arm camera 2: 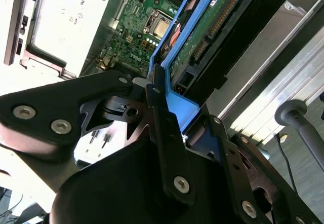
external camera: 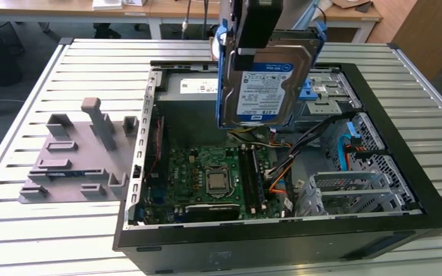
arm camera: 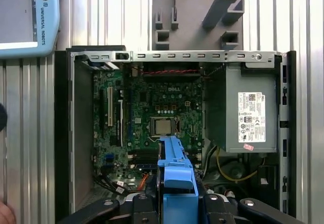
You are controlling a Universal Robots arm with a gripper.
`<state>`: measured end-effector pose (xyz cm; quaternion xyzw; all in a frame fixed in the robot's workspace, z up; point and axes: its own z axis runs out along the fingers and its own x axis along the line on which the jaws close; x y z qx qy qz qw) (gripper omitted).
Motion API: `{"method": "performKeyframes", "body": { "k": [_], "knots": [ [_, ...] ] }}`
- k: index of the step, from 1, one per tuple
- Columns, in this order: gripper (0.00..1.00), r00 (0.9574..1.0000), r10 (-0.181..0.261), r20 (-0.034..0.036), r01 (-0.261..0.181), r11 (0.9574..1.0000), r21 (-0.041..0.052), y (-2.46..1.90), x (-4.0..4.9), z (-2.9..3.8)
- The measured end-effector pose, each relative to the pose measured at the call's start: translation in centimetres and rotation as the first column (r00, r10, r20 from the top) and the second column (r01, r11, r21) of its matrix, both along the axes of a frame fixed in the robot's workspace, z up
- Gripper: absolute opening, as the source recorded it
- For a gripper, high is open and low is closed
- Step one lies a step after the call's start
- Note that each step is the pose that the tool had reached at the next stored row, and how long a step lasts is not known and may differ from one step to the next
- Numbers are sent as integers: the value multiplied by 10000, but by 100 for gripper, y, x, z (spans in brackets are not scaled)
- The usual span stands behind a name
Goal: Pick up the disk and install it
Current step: 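Insert the disk into the insertion slot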
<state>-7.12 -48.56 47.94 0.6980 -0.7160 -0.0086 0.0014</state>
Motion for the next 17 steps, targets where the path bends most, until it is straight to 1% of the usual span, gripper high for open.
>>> {"method": "performKeyframes", "body": {
  "k": [4, 12, 14, 17],
  "knots": [
    [36, 10000, 0, 0, 0, 10000, 1, -74, 6, -3],
    [36, 10000, 0, 1, 0, 10000, 1, -264, 18, -14],
    [36, 10000, 0, 0, 0, 10000, 1, -295, 27, -16],
    [36, 10000, -1, 0, 1, 10000, -1, -318, 80, -20]
  ]
}}
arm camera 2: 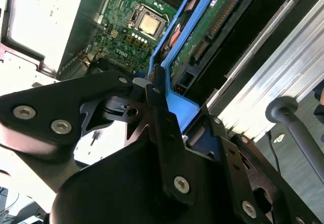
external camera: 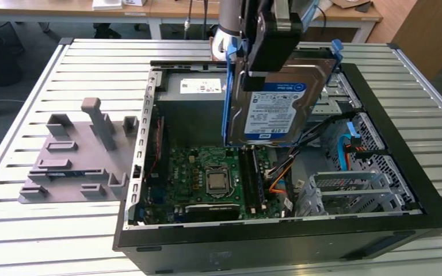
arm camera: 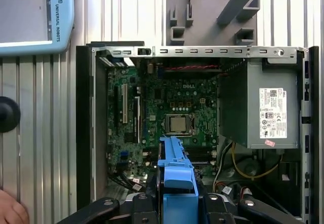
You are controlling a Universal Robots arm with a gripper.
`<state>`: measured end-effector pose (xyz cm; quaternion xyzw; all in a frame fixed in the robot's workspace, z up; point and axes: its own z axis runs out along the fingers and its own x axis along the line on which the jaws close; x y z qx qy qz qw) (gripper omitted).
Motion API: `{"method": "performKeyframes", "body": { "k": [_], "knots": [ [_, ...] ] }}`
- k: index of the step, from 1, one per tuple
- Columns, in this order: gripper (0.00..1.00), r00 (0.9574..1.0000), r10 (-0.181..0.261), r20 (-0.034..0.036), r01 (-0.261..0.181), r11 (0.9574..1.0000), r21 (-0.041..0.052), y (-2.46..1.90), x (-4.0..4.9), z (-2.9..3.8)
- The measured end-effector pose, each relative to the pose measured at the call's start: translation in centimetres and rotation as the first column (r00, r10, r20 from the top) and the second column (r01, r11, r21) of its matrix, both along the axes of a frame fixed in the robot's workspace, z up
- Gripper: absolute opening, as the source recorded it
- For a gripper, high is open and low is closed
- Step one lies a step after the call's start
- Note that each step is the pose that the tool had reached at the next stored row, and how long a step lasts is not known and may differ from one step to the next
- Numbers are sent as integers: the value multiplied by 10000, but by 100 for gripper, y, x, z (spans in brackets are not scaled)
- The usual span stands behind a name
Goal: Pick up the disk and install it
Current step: 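Insert the disk into the insertion slot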
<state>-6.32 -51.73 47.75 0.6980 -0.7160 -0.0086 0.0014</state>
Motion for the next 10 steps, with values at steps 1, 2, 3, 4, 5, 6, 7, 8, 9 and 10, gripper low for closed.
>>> {"method": "performKeyframes", "body": {
  "k": [1, 2, 3, 4, 5, 6, 7, 8, 9, 10],
  "knots": [
    [36, 10000, 0, 1, 0, 10000, 0, -5, 30, -2],
    [36, 10000, 0, 1, 0, 10000, -1, -10, 58, -3],
    [36, 10000, 0, 0, 0, 10000, -1, -15, 85, -5],
    [36, 10000, 0, 0, 0, 10000, -2, -21, 111, -6],
    [36, 10000, 0, 0, 0, 10000, -3, -27, 134, -8],
    [36, 10000, 0, -1, 0, 10000, -4, -33, 154, -9],
    [36, 10000, 1, 0, -1, 10000, -3, -41, 171, -11],
    [36, 10000, 1, 0, -1, 10000, -2, -55, 181, -14],
    [36, 10000, 0, 0, 0, 10000, -4, -70, 186, -15],
    [36, 10000, 0, 0, 0, 10000, -4, -88, 188, -16]
  ]
}}
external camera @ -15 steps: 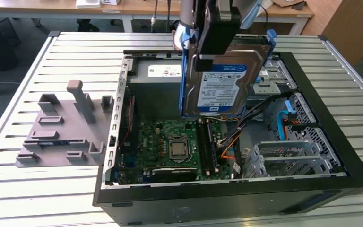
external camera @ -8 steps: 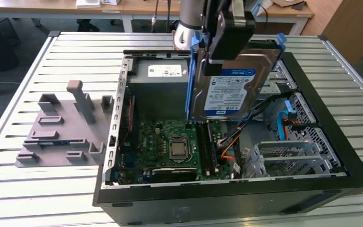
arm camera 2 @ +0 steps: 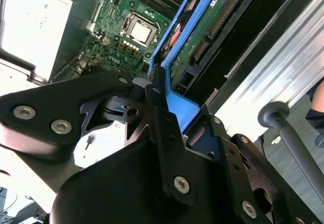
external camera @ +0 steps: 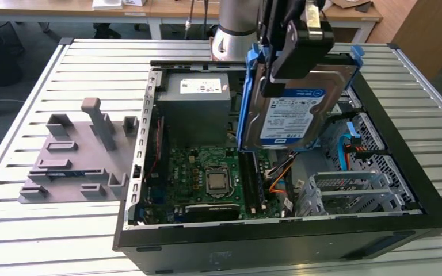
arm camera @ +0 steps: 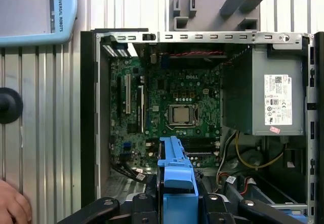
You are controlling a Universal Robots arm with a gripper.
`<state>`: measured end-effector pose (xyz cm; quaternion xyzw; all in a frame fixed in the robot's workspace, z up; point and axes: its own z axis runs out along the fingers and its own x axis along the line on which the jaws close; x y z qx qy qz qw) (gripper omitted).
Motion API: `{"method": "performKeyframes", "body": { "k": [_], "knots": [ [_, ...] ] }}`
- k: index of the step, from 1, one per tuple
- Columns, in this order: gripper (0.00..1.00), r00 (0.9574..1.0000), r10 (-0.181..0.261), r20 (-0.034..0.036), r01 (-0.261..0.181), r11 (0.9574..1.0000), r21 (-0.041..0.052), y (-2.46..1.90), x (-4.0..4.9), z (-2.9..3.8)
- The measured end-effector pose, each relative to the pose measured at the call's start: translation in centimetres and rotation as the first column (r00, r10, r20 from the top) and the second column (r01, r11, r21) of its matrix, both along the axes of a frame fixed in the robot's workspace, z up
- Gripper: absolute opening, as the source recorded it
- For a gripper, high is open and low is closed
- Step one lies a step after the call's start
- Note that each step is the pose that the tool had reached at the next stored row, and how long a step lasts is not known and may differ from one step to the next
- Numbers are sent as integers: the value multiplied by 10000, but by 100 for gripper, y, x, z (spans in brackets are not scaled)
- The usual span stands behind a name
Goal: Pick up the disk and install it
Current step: 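Insert the disk into the insertion slot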
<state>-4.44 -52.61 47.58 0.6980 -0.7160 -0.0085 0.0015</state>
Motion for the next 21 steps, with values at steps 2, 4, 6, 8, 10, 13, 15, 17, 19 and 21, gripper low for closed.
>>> {"method": "performKeyframes", "body": {
  "k": [2, 4, 6, 8, 10, 13, 15, 17, 19, 21],
  "knots": [
    [36, 10000, 0, 0, 0, 10000, 1, -45, 1, -4],
    [36, 10000, 0, 0, 0, 10000, 0, -91, 1, -7],
    [36, 10000, -1, 0, 1, 10000, -5, -130, 2, -10],
    [36, 10000, -2, 0, 2, 10000, -7, -166, 4, -13],
    [36, 10000, -2, 0, 2, 10000, -9, -201, 12, -15],
    [36, 10000, -2, 0, 2, 10000, -10, -239, 47, -21],
    [36, 10000, -2, 0, 2, 10000, -10, -255, 85, -25],
    [36, 10000, -2, 0, 2, 10000, -10, -267, 133, -29],
    [36, 10000, -2, 0, 2, 10000, -10, -278, 178, -34],
    [36, 10000, -2, 1, 2, 10000, -10, -289, 222, -37]
  ]
}}
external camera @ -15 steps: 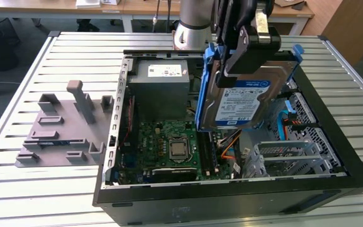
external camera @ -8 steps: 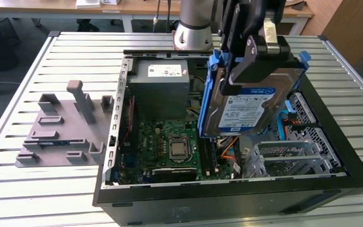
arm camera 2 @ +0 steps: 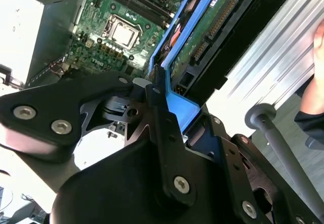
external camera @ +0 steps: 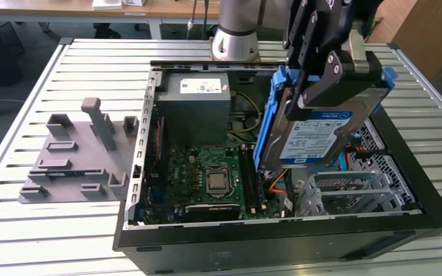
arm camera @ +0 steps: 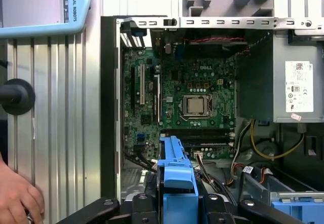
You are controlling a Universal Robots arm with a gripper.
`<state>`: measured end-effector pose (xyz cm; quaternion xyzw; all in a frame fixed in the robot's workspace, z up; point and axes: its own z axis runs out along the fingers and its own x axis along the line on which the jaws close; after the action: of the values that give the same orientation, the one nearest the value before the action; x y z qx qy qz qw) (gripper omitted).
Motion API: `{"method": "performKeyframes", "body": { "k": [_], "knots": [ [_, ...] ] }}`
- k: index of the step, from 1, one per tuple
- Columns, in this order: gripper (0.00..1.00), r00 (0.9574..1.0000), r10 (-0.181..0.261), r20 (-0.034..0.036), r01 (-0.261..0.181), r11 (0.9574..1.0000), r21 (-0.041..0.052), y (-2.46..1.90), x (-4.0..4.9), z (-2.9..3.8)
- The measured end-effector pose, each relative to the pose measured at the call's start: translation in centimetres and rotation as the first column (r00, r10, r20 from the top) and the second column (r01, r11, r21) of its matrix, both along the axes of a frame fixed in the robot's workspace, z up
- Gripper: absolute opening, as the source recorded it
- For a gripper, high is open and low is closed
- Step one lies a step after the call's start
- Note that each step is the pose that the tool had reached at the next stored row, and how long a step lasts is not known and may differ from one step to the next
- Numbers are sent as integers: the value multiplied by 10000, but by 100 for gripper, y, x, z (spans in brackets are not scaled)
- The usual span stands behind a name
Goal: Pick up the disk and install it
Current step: 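Insert the disk into the insertion slot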
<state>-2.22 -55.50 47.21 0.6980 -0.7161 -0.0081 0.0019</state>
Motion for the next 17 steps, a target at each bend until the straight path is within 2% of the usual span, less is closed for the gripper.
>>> {"method": "performKeyframes", "body": {
  "k": [4, 10, 17],
  "knots": [
    [36, 10000, -3, 0, 3, 10000, -1, -24, 47, -3],
    [36, 10000, -19, -1, 19, 10000, -1, -92, 79, -6],
    [36, 10000, -23, -1, 23, 10000, 0, -124, 194, -30]
  ]
}}
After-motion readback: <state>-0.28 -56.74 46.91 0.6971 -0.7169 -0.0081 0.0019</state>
